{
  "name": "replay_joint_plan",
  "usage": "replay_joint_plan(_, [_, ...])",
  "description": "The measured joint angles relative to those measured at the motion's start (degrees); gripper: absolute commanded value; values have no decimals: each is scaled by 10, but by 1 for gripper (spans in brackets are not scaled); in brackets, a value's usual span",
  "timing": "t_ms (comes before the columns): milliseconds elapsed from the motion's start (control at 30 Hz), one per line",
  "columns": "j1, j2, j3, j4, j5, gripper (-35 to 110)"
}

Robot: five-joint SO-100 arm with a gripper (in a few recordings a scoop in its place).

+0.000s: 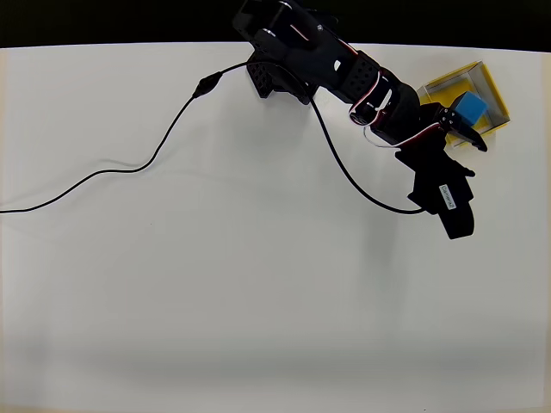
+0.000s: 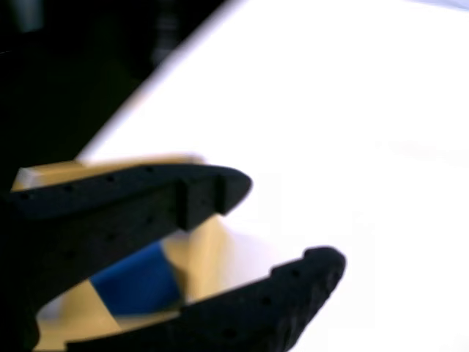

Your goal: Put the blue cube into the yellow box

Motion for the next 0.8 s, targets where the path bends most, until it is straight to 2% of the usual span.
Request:
replay_joint_plan(333, [253,103,8,142,-24,6])
replay_joint_plan(800, [459,367,200,338,-64,0])
